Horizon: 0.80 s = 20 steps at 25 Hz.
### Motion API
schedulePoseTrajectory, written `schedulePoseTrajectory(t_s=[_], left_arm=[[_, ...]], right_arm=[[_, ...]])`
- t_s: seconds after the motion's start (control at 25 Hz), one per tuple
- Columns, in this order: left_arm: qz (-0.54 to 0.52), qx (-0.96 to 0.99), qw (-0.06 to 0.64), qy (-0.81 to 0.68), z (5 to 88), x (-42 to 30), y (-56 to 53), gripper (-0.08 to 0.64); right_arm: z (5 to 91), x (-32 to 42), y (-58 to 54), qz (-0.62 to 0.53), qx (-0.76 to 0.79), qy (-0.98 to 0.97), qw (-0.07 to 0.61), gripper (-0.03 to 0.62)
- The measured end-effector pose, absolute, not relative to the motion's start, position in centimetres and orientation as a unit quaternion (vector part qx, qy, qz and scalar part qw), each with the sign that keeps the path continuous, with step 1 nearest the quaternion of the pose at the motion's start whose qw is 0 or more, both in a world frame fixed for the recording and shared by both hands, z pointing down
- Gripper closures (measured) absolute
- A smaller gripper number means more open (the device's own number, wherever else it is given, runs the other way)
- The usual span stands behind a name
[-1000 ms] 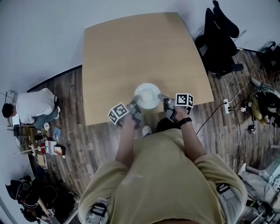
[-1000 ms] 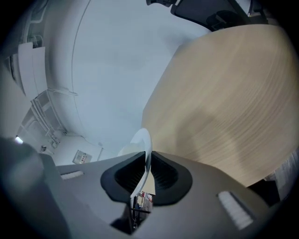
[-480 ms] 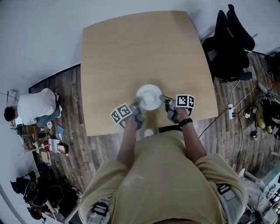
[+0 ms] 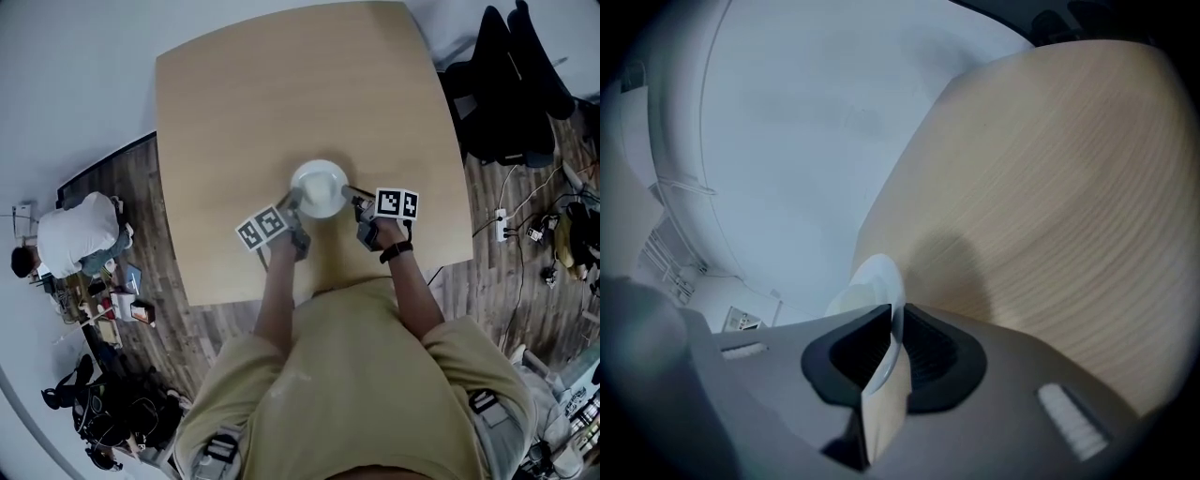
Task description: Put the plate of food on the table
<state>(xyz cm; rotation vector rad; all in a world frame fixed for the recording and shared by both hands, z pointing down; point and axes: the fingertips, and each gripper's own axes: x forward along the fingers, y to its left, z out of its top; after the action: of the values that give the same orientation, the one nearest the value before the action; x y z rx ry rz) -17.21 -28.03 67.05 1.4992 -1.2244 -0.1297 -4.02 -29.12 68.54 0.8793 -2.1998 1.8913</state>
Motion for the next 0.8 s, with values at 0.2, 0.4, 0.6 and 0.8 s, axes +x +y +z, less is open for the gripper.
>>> schedulePoseTrajectory(t_s=[0.2, 0.4, 0.6, 0.8], left_arm=[[-0.039, 0.632, 0.561, -0.533, 68.2, -18.0, -31.5, 0.515], [-0.023, 0.63, 0.556, -0.543, 69.7, -18.0, -34.9, 0.513], [-0.023, 0.624, 0.553, -0.551, 71.3, -18.5, -36.6, 0.509], [-0.005, 0.616, 0.555, -0.559, 72.7, -18.8, -36.8, 0.502]], right_arm=[[69.5, -4.8, -32.6, 0.617, 0.304, -0.723, 0.062, 0.556], [71.2, -4.8, -35.6, 0.617, 0.32, -0.716, 0.065, 0.554], [72.4, -5.2, -37.5, 0.605, 0.34, -0.716, 0.074, 0.552], [73.1, -5.6, -38.4, 0.587, 0.356, -0.721, 0.096, 0.551]])
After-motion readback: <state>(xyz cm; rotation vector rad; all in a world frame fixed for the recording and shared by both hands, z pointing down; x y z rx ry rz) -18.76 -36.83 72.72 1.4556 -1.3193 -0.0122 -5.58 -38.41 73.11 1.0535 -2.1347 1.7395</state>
